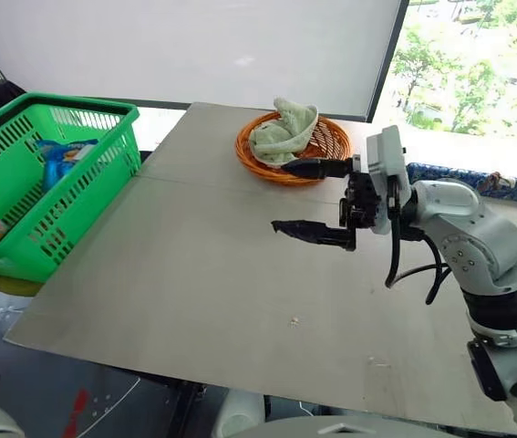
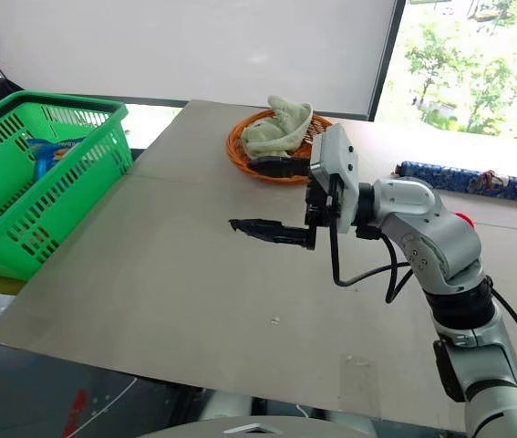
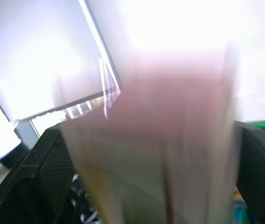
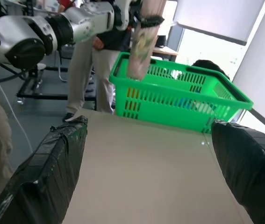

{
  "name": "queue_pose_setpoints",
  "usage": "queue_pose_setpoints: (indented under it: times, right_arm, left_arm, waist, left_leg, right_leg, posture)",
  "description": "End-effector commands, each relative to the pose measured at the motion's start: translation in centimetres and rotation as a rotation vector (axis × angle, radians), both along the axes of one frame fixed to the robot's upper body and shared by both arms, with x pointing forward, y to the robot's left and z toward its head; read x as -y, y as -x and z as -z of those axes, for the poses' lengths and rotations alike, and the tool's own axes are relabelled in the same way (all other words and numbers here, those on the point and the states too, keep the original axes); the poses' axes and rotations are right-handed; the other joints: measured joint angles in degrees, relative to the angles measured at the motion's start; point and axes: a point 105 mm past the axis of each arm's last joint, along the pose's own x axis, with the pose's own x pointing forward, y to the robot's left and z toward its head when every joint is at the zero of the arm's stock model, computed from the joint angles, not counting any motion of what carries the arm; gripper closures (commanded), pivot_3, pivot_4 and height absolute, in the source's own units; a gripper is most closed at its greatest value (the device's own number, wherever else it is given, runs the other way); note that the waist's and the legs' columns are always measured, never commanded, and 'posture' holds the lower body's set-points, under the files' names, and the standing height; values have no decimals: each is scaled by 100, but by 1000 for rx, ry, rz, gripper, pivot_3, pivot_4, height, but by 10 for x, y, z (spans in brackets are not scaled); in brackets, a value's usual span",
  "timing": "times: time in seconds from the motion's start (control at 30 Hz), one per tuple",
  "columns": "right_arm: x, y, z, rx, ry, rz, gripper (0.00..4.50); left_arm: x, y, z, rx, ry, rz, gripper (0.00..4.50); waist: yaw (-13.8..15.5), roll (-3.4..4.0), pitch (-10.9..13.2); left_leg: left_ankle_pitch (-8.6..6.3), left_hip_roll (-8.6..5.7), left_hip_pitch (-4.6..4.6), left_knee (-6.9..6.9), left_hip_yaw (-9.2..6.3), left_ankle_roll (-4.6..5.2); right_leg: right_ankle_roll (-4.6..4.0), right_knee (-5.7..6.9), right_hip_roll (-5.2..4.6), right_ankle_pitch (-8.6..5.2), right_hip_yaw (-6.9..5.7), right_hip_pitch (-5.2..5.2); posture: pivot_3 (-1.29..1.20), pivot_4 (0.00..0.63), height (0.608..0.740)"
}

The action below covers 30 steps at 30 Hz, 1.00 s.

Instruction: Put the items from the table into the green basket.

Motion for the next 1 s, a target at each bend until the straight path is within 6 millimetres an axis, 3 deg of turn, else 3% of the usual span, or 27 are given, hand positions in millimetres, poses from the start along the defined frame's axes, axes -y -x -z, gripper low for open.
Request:
queue_pose_setpoints:
  times: [0.03,0.13,0.27,0.37,0.5,0.6,0.8,1.0]
  right_arm:
    - [10,2,-8,49,-12,58,0]
    - [15,0,-5,42,-4,103,0]
    - [24,-8,-2,26,1,177,0]
    - [35,-10,7,8,29,226,0]
    - [59,-16,27,-34,80,326,0]
    - [90,-16,46,-66,152,433,0]
    - [140,-10,75,-114,300,581,0]
    - [163,-5,85,-142,353,662,0]
  left_arm:
    - [63,-21,-14,74,-39,306,50]
    - [125,-39,4,46,43,573,50]
    - [188,-49,47,-85,134,775,50]
    - [220,-50,86,-203,239,845,50]
    - [260,-34,140,-395,253,904,50]
    - [272,-10,165,-472,293,936,50]
    - [270,28,196,-687,256,944,50]
    - [265,47,206,-768,272,956,50]
  waist:
    - [14,4,0]
    - [-12,10,2]
    - [-164,10,1]
    - [-336,13,3]
    - [-457,28,5]
    - [-470,32,7]
    - [-500,73,18]
    - [-530,107,32]
  left_leg:
    - [0,-1,0,0,-1,0]
    - [1,0,2,15,-5,-1]
    - [3,2,5,32,-6,-2]
    - [5,2,12,38,1,-6]
    - [11,3,17,38,4,-16]
    - [11,6,20,34,7,-16]
    - [-1,6,34,34,4,3]
    - [-1,5,42,35,4,5]
  right_leg:
    - [0,2,-3,0,0,1]
    - [0,15,-5,0,-1,5]
    - [1,30,-3,1,3,12]
    - [0,41,3,1,19,11]
    - [1,42,5,0,27,12]
    - [1,37,8,0,32,12]
    - [1,43,12,-1,31,20]
    - [2,42,12,-2,34,29]
  posture:
    - [148,0,740]
    - [125,0,740]
    - [105,0,740]
    - [91,0,740]
    - [56,0,740]
    - [32,0,740]
    - [21,13,740]
    - [23,25,740]
